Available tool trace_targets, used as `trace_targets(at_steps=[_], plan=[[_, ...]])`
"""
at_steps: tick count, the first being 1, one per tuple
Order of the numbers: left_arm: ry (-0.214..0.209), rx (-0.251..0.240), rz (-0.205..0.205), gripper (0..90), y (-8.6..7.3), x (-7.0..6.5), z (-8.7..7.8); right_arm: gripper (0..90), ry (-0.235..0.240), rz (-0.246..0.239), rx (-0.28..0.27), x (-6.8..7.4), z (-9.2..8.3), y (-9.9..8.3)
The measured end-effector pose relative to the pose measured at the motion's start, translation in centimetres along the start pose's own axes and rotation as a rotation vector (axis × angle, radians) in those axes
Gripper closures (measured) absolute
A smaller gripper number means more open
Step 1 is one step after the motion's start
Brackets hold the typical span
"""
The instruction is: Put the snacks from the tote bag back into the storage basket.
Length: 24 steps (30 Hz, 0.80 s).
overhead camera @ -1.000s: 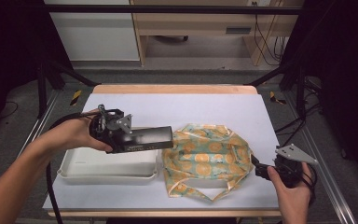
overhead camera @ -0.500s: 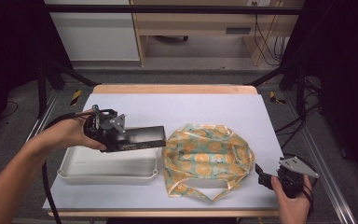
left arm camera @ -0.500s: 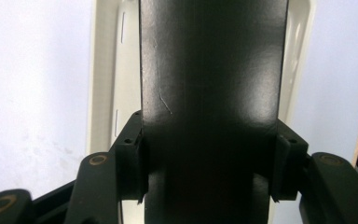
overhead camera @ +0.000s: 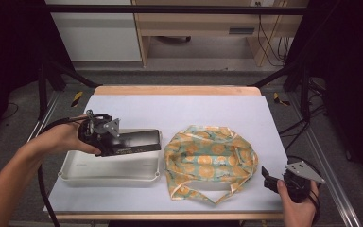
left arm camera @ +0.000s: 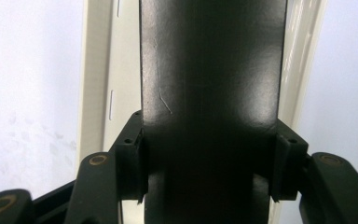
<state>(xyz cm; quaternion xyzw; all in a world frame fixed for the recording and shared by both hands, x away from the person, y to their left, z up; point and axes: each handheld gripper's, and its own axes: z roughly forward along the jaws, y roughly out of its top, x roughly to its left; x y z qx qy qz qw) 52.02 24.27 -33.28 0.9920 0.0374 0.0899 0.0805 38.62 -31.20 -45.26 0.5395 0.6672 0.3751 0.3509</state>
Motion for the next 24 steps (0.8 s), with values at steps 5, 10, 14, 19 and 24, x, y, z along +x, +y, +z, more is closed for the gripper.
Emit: trace_targets(at_steps=[5, 10, 14, 19, 24], plan=[[-0.016, 0.012, 0.003, 43.2, -0.5, -0.2, 0.7, 8.5, -0.016, 0.007, -0.001, -0.2, 0.0, -0.2], [-0.030, 0.023, 0.025, 43.3, -0.6, -0.4, 1.6, 8.5, -0.012, -0.001, 0.001, -0.1, 0.1, -0.2], [-0.036, 0.016, 0.033, 43.3, -0.8, -0.4, 2.0, 8.5, -0.012, -0.009, 0.008, 0.0, 0.2, -0.2], [-0.043, 0.027, 0.045, 43.3, -1.2, -0.6, 2.3, 8.5, -0.019, -0.004, 0.005, 0.0, 0.2, -0.2], [-0.048, 0.025, 0.056, 43.2, -1.4, -0.8, 2.5, 8.5, -0.017, -0.008, 0.006, 0.0, 0.2, -0.2]])
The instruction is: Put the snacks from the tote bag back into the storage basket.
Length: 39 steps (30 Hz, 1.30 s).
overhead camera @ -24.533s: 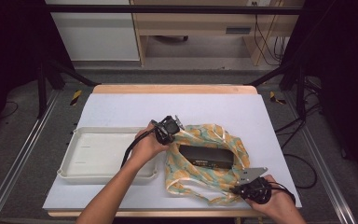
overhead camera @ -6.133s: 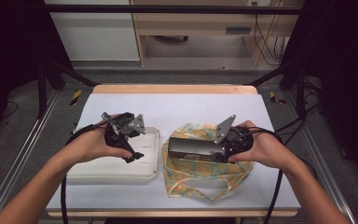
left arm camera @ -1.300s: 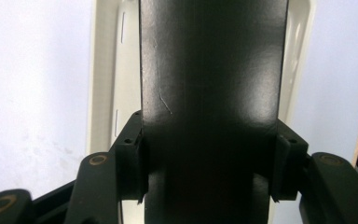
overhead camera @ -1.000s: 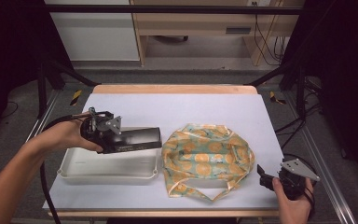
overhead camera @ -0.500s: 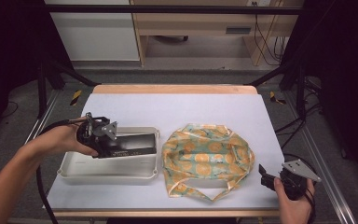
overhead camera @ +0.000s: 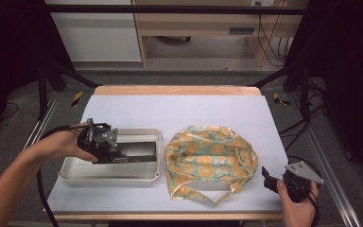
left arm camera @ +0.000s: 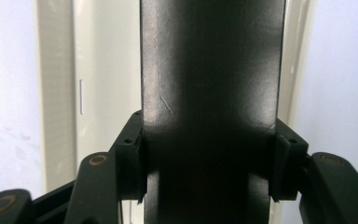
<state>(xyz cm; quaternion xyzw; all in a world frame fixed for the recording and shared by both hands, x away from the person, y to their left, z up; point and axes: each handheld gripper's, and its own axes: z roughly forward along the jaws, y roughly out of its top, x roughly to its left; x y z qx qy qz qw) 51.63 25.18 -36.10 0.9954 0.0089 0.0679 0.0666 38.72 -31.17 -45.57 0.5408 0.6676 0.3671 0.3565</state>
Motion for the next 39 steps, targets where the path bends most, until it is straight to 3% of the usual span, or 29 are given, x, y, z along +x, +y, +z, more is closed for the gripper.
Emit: trace_targets(at_steps=[19, 24, 39], plan=[[-0.030, -0.020, 0.010, 43.2, -0.5, -0.4, 1.6, 8.5, 0.007, -0.006, 0.002, 0.2, 0.1, 0.0], [-0.040, -0.021, 0.033, 43.2, -0.5, -0.4, 2.0, 8.5, 0.008, -0.007, -0.001, 0.2, 0.0, 0.1], [-0.052, -0.040, 0.017, 43.2, -1.1, -0.3, 2.6, 8.5, 0.008, -0.013, 0.005, 0.2, 0.1, 0.0]])
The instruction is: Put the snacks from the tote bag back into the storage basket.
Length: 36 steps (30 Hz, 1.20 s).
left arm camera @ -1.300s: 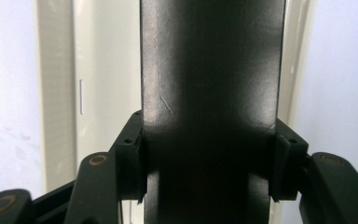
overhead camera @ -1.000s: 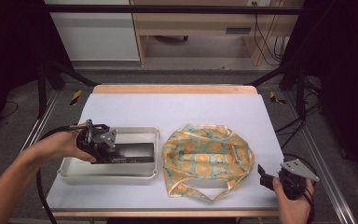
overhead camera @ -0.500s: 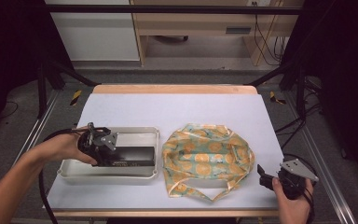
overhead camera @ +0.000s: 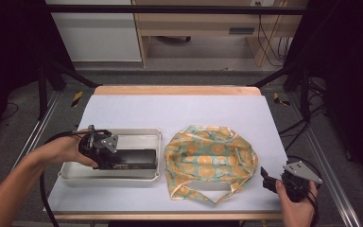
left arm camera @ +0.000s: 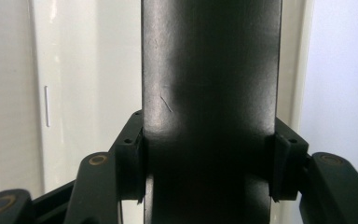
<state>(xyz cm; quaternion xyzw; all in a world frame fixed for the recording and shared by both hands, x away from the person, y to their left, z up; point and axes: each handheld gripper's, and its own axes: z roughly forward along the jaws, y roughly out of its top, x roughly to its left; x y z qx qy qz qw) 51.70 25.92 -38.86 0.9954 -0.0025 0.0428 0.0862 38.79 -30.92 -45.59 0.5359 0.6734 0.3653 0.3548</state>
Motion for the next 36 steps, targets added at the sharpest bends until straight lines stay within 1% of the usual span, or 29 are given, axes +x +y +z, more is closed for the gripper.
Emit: trace_targets(at_steps=[1, 5, 14, 18, 25, 26, 36], plan=[[-0.001, -0.001, -0.006, 43.2, 0.0, 0.0, 0.0, 8.5, 0.000, 0.000, 0.000, 0.0, 0.0, 0.0], [-0.007, -0.008, -0.002, 43.2, -0.1, 0.1, 0.1, 8.5, 0.000, 0.001, 0.001, 0.0, 0.0, 0.0], [-0.011, -0.006, 0.005, 43.2, 0.1, 0.0, 0.5, 8.5, 0.001, 0.002, 0.003, 0.0, 0.0, 0.0], [-0.014, 0.004, 0.010, 43.2, 0.2, 0.0, 0.8, 8.5, 0.002, 0.002, 0.003, 0.0, 0.0, 0.0], [-0.019, 0.002, 0.004, 43.2, 0.1, 0.0, 1.2, 8.5, 0.002, 0.001, 0.004, 0.0, 0.0, 0.0], [-0.020, 0.003, 0.010, 43.1, 0.1, 0.1, 1.3, 8.5, 0.002, 0.001, 0.004, 0.0, 0.0, 0.0], [-0.030, 0.000, 0.000, 43.1, 0.0, 0.1, 2.0, 8.5, 0.006, -0.004, 0.006, 0.1, 0.0, 0.0]])
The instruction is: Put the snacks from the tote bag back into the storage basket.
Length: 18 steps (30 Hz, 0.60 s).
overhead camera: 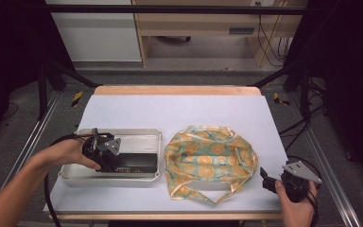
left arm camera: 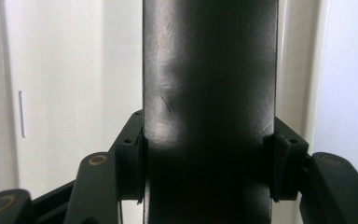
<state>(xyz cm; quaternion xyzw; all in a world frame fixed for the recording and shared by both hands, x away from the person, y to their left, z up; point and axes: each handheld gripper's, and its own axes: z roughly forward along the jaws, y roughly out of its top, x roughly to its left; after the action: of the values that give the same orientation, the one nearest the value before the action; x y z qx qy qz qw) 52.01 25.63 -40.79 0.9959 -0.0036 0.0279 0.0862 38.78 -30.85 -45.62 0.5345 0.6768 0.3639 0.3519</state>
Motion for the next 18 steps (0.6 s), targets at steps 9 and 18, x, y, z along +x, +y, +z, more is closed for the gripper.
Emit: trace_targets(at_steps=[9, 18], plan=[[-0.015, -0.022, -0.014, 43.0, -0.46, 0.07, 0.53, 8.5, 0.002, 0.000, 0.004, 0.01, 0.02, -0.02], [-0.012, -0.016, -0.007, 42.6, -0.38, 0.17, 0.58, 8.5, 0.005, 0.002, 0.004, 0.03, 0.02, -0.01]])
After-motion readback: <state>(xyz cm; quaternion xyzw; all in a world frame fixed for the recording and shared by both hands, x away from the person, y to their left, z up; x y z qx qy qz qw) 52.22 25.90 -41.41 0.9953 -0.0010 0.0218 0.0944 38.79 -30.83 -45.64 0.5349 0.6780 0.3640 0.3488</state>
